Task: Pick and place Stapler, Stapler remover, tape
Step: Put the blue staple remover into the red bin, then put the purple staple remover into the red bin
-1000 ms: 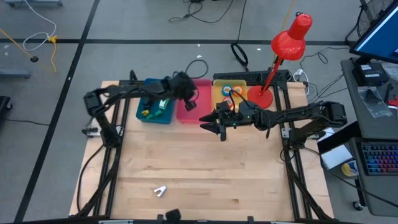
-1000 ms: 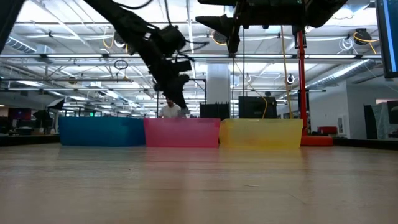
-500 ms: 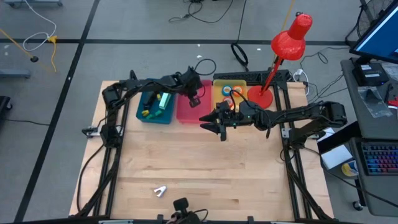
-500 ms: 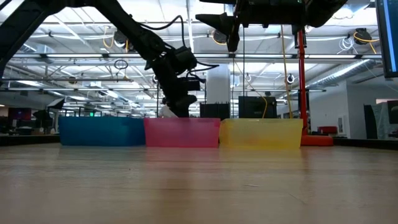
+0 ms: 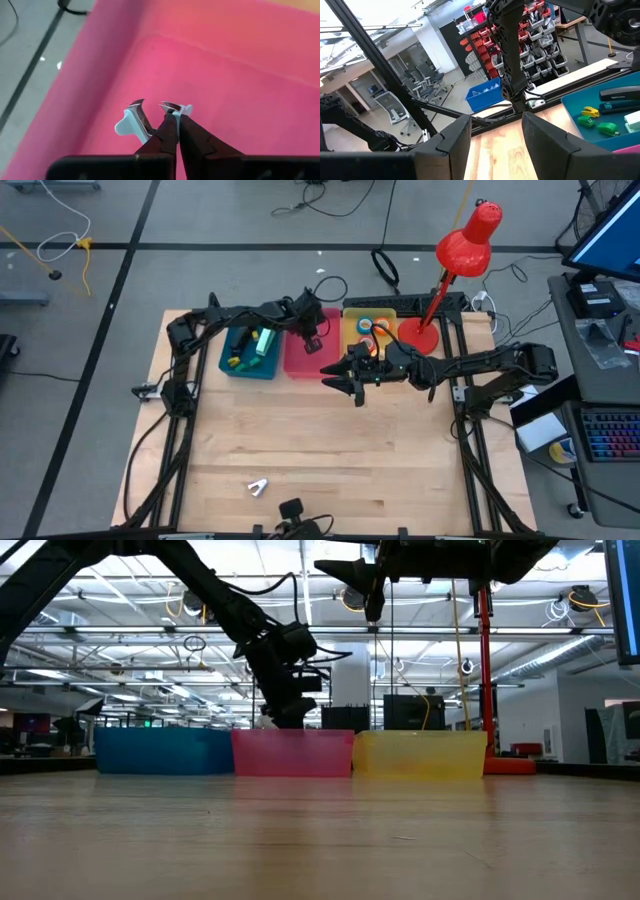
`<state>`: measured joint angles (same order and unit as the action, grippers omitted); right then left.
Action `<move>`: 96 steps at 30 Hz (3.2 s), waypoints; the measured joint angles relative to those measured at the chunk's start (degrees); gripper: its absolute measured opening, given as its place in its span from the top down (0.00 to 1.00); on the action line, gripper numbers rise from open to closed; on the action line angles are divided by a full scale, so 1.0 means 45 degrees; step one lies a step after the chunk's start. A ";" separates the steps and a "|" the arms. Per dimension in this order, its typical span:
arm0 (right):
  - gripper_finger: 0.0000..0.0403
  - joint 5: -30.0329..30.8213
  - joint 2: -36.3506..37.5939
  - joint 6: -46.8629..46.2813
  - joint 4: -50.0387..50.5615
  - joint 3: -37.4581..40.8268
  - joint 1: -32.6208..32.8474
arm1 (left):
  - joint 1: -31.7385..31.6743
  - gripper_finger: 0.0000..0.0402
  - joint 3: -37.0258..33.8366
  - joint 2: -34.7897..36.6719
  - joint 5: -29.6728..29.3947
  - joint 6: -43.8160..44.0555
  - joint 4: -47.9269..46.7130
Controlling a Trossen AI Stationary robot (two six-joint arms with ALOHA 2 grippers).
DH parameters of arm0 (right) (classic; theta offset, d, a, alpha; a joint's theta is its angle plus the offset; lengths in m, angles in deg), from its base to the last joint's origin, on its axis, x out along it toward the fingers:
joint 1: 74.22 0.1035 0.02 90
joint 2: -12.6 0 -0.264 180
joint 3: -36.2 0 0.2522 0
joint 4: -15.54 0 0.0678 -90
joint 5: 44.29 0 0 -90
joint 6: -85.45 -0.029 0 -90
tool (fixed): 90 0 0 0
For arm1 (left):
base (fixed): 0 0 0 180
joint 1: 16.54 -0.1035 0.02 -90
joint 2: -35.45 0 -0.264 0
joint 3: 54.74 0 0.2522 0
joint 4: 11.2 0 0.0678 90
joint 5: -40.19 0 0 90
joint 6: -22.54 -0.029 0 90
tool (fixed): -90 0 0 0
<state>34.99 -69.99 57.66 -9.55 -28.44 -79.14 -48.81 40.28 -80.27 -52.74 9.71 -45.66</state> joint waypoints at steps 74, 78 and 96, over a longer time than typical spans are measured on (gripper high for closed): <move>0.58 -0.5333 1.2735 -0.1941 0.4512 0.8097 -0.6248 | 1.3719 0.60 -0.7126 0.7972 0.2262 1.5873 -0.3086; 0.58 -0.5324 1.2730 -0.1919 0.4515 0.8097 -0.6248 | 1.4111 0.60 -0.7159 0.7538 0.2414 1.5978 -0.2682; 0.57 -0.5309 1.2730 -0.1919 0.4517 0.8097 -0.6248 | 1.5130 0.60 -0.7164 0.5110 0.2944 1.6791 -0.1522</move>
<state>11.10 -12.70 49.02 10.78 8.00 -107.26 19.27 8.04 -57.27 -39.49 85.27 -52.51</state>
